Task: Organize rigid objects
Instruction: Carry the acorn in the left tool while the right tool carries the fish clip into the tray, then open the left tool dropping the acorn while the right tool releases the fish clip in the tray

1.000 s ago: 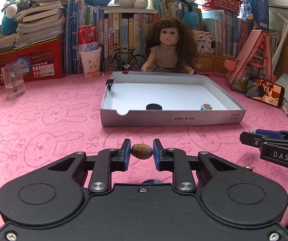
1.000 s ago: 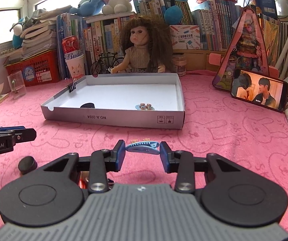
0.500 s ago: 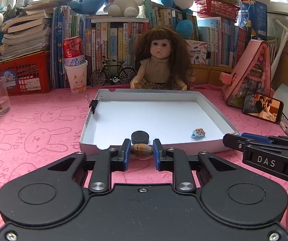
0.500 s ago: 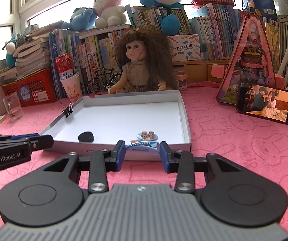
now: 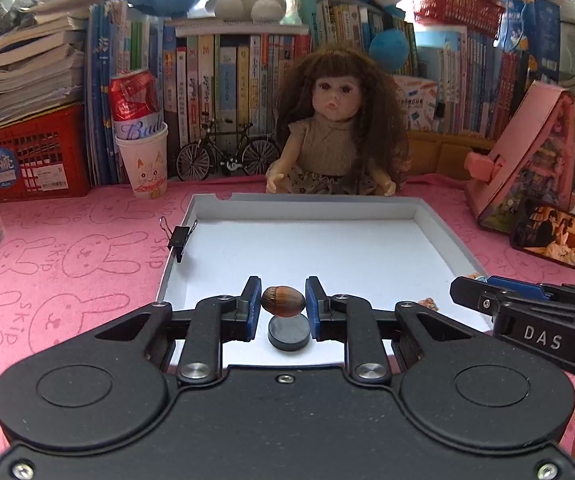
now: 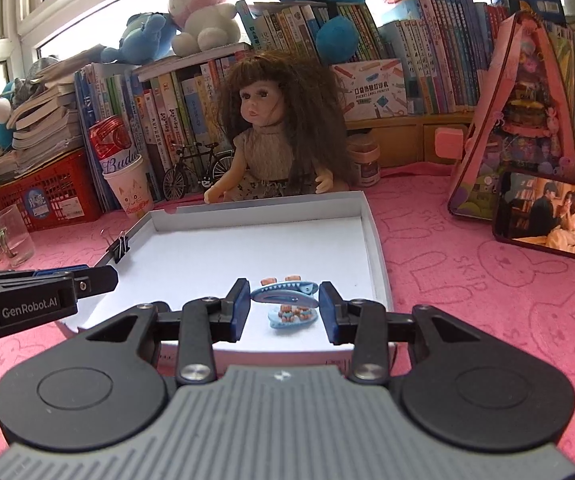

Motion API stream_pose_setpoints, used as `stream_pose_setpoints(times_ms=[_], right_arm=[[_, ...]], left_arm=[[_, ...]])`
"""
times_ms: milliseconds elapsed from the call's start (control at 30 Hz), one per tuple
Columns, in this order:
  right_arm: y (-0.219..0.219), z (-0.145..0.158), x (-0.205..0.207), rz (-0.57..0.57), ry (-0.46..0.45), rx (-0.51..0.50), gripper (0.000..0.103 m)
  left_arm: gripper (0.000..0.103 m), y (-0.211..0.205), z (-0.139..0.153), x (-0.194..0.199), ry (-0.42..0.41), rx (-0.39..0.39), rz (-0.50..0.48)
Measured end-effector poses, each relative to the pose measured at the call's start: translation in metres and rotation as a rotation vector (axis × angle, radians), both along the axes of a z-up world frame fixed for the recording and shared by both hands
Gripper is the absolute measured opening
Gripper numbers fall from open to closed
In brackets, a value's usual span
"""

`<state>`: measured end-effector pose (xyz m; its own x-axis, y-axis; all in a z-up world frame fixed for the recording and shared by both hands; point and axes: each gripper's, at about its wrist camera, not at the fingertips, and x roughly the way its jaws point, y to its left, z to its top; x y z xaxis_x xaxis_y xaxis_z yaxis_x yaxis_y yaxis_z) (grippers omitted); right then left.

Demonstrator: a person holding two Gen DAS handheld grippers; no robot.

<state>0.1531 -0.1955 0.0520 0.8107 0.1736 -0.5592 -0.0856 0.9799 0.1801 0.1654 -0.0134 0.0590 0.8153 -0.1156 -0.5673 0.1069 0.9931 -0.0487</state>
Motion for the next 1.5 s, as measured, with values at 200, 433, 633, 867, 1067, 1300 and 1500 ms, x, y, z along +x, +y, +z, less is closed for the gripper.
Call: stream_pose_setpoints(times_ms=[200, 433, 633, 867, 1067, 1300, 1500], right_arm=[[-0.007, 0.003, 0.05, 0.03, 0.139, 0.031, 0.043], [0.002, -0.012, 0.09, 0.057, 0.313, 0.032, 0.043], [0.007, -0.021, 0.099, 0.043, 0.351, -0.021, 0.043], [0.009, -0.026, 0.098, 0.044, 0.356, -0.064, 0.043], [0.01, -0.031, 0.095, 0.046, 0.35, -0.072, 0.042], [0.009, -0.032, 0.094, 0.048, 0.34, -0.068, 0.044], [0.008, -0.03, 0.091, 0.049, 0.32, -0.074, 0.051]], left_arm=[[0.022, 0.007, 0.003, 0.053, 0.115, -0.048, 0.008], [0.022, -0.003, -0.014, 0.098, 0.228, -0.037, 0.001], [0.022, -0.011, -0.03, 0.106, 0.279, -0.023, -0.002], [0.022, -0.016, -0.037, 0.104, 0.279, 0.003, 0.0], [0.022, -0.016, -0.042, 0.102, 0.275, 0.019, 0.005], [0.022, -0.019, -0.043, 0.1, 0.262, 0.038, 0.003], [0.023, -0.021, -0.043, 0.097, 0.256, 0.043, 0.006]])
